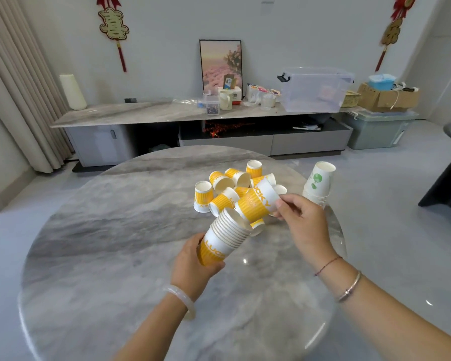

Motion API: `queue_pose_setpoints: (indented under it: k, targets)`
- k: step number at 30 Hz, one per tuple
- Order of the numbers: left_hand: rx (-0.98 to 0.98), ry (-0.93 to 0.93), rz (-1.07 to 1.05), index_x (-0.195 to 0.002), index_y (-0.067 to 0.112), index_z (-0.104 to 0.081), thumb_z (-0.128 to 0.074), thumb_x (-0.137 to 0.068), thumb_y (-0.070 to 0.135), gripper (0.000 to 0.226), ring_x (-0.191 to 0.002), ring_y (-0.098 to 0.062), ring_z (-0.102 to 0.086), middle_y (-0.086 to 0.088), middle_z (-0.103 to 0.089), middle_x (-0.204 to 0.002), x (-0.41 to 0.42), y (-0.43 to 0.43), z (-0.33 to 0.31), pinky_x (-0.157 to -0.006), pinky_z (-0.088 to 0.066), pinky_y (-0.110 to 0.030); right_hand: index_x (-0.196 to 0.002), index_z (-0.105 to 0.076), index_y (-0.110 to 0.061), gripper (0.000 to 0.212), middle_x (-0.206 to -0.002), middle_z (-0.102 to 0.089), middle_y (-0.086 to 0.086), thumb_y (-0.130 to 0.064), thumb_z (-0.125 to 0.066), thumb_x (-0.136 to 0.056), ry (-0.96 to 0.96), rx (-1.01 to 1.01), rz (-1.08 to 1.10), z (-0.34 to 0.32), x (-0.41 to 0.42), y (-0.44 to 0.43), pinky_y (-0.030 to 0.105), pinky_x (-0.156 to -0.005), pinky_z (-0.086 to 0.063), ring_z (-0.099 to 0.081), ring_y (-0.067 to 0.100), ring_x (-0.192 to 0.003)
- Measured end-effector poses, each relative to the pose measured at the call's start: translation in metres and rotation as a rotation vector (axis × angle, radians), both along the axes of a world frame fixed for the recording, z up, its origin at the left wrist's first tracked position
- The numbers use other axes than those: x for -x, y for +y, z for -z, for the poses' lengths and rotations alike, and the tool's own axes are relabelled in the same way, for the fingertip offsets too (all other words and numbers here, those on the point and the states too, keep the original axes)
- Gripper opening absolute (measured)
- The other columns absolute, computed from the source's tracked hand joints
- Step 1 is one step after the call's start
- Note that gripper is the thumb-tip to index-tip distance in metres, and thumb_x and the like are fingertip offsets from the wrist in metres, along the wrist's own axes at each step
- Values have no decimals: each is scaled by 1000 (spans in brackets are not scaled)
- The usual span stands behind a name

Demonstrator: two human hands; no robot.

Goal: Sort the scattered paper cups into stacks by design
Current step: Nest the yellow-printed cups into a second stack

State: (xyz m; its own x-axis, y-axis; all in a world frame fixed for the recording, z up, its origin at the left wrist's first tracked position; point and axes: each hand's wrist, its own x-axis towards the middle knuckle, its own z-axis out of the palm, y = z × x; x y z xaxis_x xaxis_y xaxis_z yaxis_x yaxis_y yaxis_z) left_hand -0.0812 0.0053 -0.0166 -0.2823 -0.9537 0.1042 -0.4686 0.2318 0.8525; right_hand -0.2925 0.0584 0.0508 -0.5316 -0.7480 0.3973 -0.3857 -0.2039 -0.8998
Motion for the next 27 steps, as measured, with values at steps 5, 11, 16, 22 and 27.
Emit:
queue_pose_setpoints:
  k: [5, 11, 16, 22, 27]
  targets:
    - [47, -1, 34, -113, 22, -56, -84, -58, 17, 62, -93, -14, -57, 5, -61, -103, -10, 5, -5, -78, -41, -25, -76, -66, -24, 21, -62, -63, -6, -6, -62, -86, 31, -154, -130, 4, -38, 11, 24, -69, -51, -59, -2, -56]
    - [57, -37, 45, -116, 23, -55, -84, -57, 19, 66, -95, -15, -58, 4, -61, -105, -21, 4, -1, -80, -45, -27, -76, -68, -12, 23, -56, -48, -12, -22, -55, -93, 217, -283, -257, 20, -59, 9, 20, -58, -36, -42, 2, -56]
    - [19, -40, 12, -115, 26, -54, -83, -58, 21, 64, -96, -15, -57, 6, -60, -106, -25, -3, 5, -83, -49, -31, -77, -70, -28, 23, -74, -66, -4, -25, -53, -93, 91, -246, -91, 17, -21, -24, 10, -58, -40, -51, 0, -57]
    - [-13, -11, -25, -100, 35, -49, -84, -55, 19, 59, -91, -14, -59, 8, -61, -98, -22, -10, 15, -77, -49, -31, -123, -47, -9, 63, -128, -50, 12, -43, -71, -75, 404, -737, 113, 42, 31, -81, 38, -93, -42, -50, 33, -117]
    - [-34, -3, -37, -101, 35, -49, -83, -56, 20, 59, -92, -14, -59, 7, -62, -100, -18, -16, 21, -80, -51, -32, -125, -36, -3, 79, -128, -51, 16, -45, -74, -71, 372, -865, 31, 76, 16, -101, 41, -90, -46, -54, 34, -115]
